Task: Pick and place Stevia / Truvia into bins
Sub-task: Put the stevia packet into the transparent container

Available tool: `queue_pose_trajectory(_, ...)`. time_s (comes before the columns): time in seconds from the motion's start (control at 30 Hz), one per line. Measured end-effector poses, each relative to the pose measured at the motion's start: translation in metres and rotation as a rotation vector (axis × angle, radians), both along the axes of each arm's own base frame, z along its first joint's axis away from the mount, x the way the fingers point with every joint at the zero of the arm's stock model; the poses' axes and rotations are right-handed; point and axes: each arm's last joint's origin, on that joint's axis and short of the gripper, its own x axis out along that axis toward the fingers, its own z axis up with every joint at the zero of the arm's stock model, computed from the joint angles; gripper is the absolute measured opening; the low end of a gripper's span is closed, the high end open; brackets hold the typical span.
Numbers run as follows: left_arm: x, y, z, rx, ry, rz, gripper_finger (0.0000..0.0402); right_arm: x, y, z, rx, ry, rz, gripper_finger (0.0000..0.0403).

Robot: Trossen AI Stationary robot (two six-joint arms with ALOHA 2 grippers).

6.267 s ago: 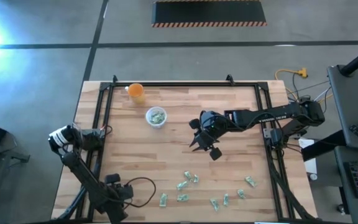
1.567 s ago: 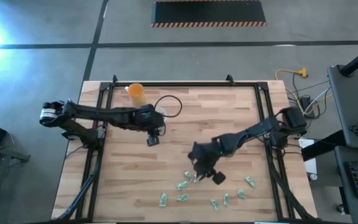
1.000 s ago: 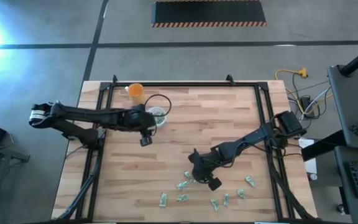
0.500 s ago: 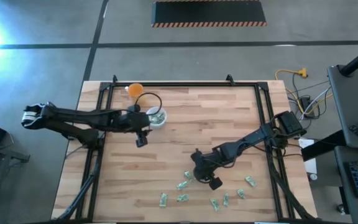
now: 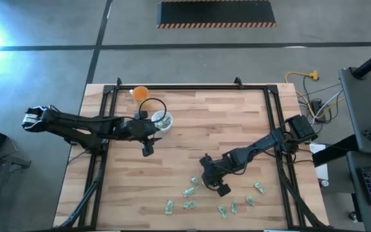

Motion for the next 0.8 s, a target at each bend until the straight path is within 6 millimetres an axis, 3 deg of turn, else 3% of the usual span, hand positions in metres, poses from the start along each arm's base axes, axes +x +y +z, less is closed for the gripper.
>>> queue_pose_trajectory(0.17, 0.002, -0.008, 0.004, -0.001, -0.049, -0.031, 0.0160, -0.002, 0.003, 0.000, -0.028, -0.012, 0.034, 0.0015)
queue_pose_trajectory(0.43, 0.003, -0.017, 0.006, 0.027, -0.079, -0.047, 0.0160, -0.004, 0.002, 0.006, -0.081, -0.039, 0.050, 0.0009)
queue_pose_trajectory(0.8, 0.000, -0.027, 0.005, 0.027, -0.069, -0.093, 0.0160, 0.004, -0.020, 0.055, -0.415, -0.333, -0.086, 0.0009)
